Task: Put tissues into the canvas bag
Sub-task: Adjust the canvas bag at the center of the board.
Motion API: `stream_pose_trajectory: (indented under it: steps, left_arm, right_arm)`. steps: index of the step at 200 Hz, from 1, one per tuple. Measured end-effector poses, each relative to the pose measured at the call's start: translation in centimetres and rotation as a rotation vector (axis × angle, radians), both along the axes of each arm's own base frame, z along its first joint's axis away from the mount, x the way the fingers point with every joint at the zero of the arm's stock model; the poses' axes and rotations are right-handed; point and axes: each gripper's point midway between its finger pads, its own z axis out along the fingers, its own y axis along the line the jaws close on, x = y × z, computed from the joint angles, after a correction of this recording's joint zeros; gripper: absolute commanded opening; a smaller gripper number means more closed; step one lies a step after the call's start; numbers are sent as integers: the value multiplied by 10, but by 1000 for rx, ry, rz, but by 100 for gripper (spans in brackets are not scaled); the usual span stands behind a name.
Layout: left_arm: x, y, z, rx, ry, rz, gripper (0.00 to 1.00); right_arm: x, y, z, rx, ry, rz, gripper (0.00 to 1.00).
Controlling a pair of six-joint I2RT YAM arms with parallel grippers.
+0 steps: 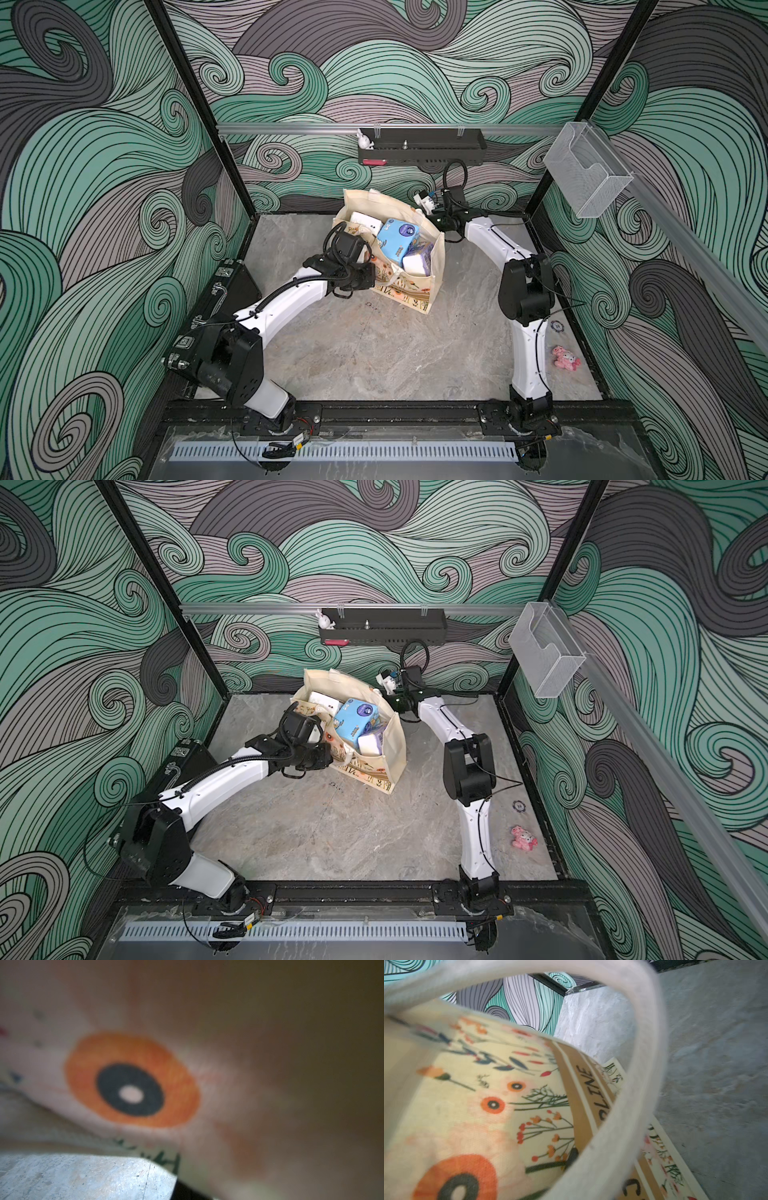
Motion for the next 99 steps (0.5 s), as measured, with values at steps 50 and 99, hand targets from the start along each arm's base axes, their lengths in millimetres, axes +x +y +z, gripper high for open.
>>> stream_pose_trajectory:
  steps: [50,99]
  left_arm:
    - [24,9,4,-6,55,6,0]
    - [26,6,5,-21,83,-8,0]
  right_arm:
    - [-20,0,4,-29,-59,-39,12]
    - [-18,-3,-1,-88,-85,-70,10]
